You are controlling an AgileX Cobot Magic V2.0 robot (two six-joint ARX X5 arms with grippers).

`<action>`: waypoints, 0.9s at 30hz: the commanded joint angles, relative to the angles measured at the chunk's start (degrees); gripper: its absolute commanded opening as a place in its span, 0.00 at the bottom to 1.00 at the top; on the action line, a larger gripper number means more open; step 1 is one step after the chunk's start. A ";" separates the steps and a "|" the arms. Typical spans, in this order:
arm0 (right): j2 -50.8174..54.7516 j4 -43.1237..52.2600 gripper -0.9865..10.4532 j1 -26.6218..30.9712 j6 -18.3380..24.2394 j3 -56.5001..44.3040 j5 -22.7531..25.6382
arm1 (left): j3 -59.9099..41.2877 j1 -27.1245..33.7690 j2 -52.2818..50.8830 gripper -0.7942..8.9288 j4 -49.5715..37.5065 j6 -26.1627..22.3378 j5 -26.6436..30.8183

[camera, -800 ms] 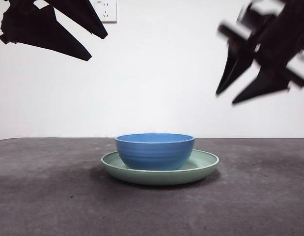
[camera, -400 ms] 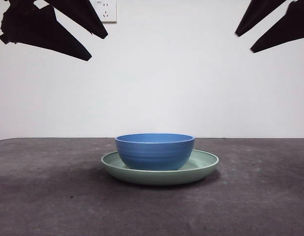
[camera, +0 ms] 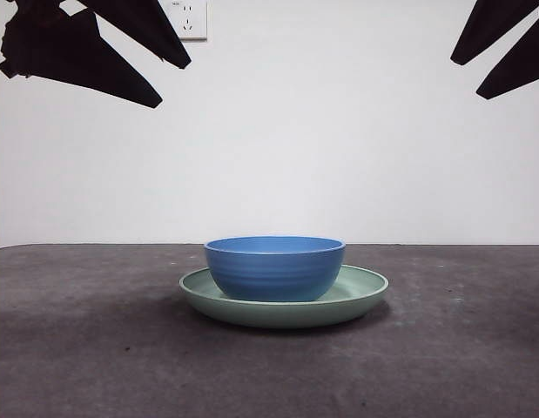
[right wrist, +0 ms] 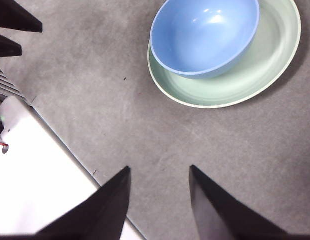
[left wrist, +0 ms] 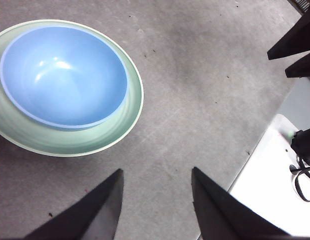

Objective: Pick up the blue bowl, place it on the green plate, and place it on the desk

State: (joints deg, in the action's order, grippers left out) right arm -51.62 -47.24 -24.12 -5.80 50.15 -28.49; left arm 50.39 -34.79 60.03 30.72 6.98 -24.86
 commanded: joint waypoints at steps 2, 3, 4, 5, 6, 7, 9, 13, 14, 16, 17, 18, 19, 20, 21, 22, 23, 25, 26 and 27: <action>-0.33 0.87 0.25 -0.39 0.70 0.94 0.07 | 0.42 -0.48 0.26 0.31 -0.24 -0.11 -0.28; -0.33 0.85 0.25 -0.39 0.72 0.94 0.04 | 0.42 -0.48 0.26 0.31 -0.22 -0.11 -0.28; -0.33 0.85 0.25 -0.39 0.72 0.94 0.04 | 0.42 -0.48 0.26 0.31 -0.22 -0.11 -0.28; -0.33 0.87 0.25 -0.39 0.72 0.94 0.04 | 0.42 -0.48 0.26 0.31 -0.22 -0.11 -0.28; -0.33 0.87 0.25 -0.39 0.72 0.94 0.02 | 0.42 -0.48 0.26 0.31 -0.22 -0.11 -0.28; -0.33 0.85 0.25 -0.39 0.72 0.94 0.02 | 0.42 -0.48 0.26 0.31 -0.22 -0.11 -0.28; -0.33 0.85 0.25 -0.39 0.74 0.94 0.00 | 0.42 -0.48 0.26 0.30 -0.22 -0.11 -0.28; -0.33 0.46 0.09 -0.42 1.55 0.94 -0.04 | 0.42 -0.48 0.26 0.14 -0.22 -0.11 -0.28; -0.33 0.46 0.10 -0.44 2.01 0.94 -0.02 | 0.42 -0.48 0.26 0.08 -0.22 -0.07 -0.28; -0.33 0.50 0.10 -0.44 2.01 0.94 -0.02 | 0.42 -0.48 0.26 0.09 -0.22 -0.09 -0.28; -0.33 0.59 0.10 -0.44 1.99 0.94 0.02 | 0.42 -0.48 0.26 0.09 -0.22 -0.09 -0.28; -0.33 0.66 0.10 -0.44 1.99 0.94 0.00 | 0.42 -0.48 0.26 0.09 -0.22 -0.09 -0.28; -0.33 0.68 0.10 -0.44 1.97 0.94 0.00 | 0.42 -0.48 0.26 0.09 -0.22 -0.09 -0.28; -0.33 0.70 0.10 -0.44 1.97 0.94 -0.04 | 0.42 -0.48 0.26 0.09 -0.22 -0.11 -0.28; -0.33 0.81 0.10 -0.44 1.99 0.94 -0.02 | 0.42 -0.48 0.26 0.09 -0.26 -0.11 -0.28; -0.33 0.94 0.10 -0.44 1.99 0.94 -0.02 | 0.42 -0.48 0.26 0.09 -0.28 -0.11 -0.28; -0.33 1.09 0.10 -0.44 1.99 0.94 -0.02 | 0.42 -0.48 0.26 0.09 -0.28 -0.11 -0.28; -0.33 1.27 0.10 -0.44 1.99 0.94 0.00 | 0.42 -0.48 0.26 0.09 -0.33 -0.11 -0.28; -0.33 1.40 0.10 -0.44 1.99 0.94 0.00 | 0.42 -0.48 0.26 0.09 -0.33 -0.11 -0.28; -0.33 1.49 0.10 -0.44 1.99 0.94 -0.02 | 0.42 -0.48 0.26 0.09 -0.33 -0.11 -0.28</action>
State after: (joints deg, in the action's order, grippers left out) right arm -51.62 -46.33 -24.12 -4.62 50.15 -28.49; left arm 50.39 -34.79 60.03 31.00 6.98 -24.86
